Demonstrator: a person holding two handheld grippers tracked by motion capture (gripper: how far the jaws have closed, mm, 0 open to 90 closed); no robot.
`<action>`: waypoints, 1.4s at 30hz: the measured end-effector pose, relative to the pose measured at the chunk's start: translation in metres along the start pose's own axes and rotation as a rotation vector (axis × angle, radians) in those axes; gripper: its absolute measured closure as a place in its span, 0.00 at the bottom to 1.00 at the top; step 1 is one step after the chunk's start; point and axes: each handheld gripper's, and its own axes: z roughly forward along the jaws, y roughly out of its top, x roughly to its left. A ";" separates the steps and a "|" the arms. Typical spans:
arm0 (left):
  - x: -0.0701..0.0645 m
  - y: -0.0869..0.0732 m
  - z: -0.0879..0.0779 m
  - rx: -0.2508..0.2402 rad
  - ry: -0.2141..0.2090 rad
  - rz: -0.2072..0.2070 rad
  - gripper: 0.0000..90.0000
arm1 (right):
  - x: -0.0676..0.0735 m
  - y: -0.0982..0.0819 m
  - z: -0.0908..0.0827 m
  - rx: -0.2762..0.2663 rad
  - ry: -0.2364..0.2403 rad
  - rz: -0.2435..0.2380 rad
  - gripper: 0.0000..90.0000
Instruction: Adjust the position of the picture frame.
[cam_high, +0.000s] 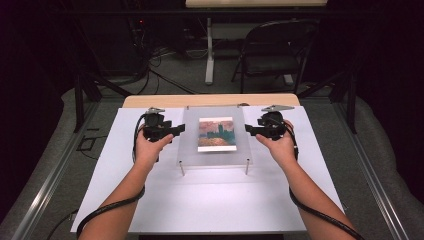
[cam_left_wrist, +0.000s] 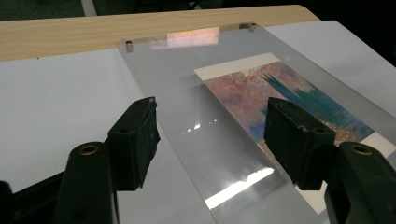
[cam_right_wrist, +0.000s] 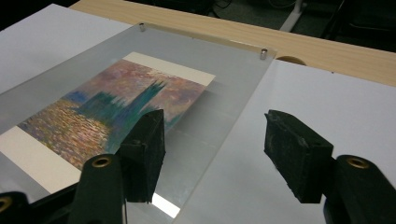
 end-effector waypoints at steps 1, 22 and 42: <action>0.001 0.001 0.002 0.003 0.001 -0.002 0.39 | 0.000 0.001 0.001 0.001 0.002 0.000 0.45; 0.013 0.017 0.022 0.017 0.043 -0.050 0.38 | 0.001 0.016 0.033 0.064 0.009 0.007 0.35; 0.032 0.008 0.045 0.074 0.049 -0.134 0.37 | -0.010 0.014 0.056 0.103 0.012 0.086 0.35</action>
